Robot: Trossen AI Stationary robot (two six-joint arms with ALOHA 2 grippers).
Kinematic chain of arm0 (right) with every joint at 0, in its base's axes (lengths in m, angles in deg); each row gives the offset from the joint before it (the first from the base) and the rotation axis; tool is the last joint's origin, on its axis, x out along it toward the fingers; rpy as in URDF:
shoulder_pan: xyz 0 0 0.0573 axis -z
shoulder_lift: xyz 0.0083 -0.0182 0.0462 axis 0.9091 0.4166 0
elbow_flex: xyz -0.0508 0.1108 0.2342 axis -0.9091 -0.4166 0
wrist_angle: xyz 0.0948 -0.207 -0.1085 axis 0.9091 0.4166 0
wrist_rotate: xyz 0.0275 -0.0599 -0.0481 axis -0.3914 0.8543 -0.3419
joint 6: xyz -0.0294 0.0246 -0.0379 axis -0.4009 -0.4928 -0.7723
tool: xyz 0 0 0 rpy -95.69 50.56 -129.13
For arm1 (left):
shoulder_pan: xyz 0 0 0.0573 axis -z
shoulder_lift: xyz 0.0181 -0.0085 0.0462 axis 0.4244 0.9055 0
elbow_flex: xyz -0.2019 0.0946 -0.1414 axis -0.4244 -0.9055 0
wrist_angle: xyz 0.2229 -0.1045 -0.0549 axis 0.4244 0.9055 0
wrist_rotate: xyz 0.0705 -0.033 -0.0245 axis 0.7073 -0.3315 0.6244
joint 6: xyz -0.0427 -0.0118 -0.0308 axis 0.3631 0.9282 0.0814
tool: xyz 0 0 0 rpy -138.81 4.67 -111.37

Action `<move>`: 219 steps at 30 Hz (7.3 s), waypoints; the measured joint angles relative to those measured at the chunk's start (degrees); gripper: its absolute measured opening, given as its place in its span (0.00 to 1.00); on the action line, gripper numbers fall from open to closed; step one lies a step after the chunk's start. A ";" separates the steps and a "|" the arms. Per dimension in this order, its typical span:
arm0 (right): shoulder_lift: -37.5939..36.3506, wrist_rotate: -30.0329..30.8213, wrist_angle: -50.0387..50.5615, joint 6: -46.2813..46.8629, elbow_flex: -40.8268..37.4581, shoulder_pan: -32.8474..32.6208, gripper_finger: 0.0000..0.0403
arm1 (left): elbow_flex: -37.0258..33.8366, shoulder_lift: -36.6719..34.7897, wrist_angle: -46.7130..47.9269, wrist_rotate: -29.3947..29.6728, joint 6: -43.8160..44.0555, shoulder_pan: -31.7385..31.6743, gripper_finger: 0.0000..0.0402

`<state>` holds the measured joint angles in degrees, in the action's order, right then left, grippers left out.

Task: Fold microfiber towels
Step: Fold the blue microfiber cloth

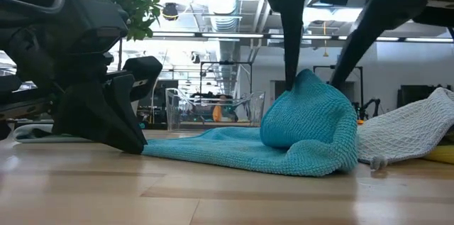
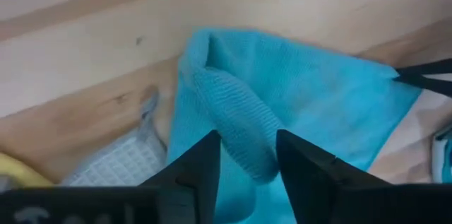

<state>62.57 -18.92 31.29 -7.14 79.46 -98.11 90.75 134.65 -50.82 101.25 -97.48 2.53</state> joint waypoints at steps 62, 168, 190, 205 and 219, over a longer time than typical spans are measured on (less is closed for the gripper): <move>-14.95 23.12 17.99 100.12 6.20 -14.97 0.02 | 47.23 -23.37 83.81 4.36 34.50 6.28 0.00; 7.48 5.11 -68.15 36.63 -14.86 13.35 0.38 | -6.51 -15.06 13.67 -25.77 6.58 -24.65 0.00; 9.16 6.23 -71.12 36.68 -14.71 14.78 0.34 | -6.64 -14.93 13.46 -25.70 8.43 -24.65 0.00; 8.80 9.98 -70.14 40.81 -14.45 14.75 0.03 | -6.73 -14.84 12.44 -25.75 11.19 -24.68 0.00; 8.72 16.78 -60.59 51.43 -14.43 14.38 0.06 | -6.73 -14.82 12.31 -25.78 13.16 -24.68 0.00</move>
<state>71.29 -2.13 -29.30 44.29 65.03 -83.73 84.02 119.83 -38.51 75.47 -84.32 -22.15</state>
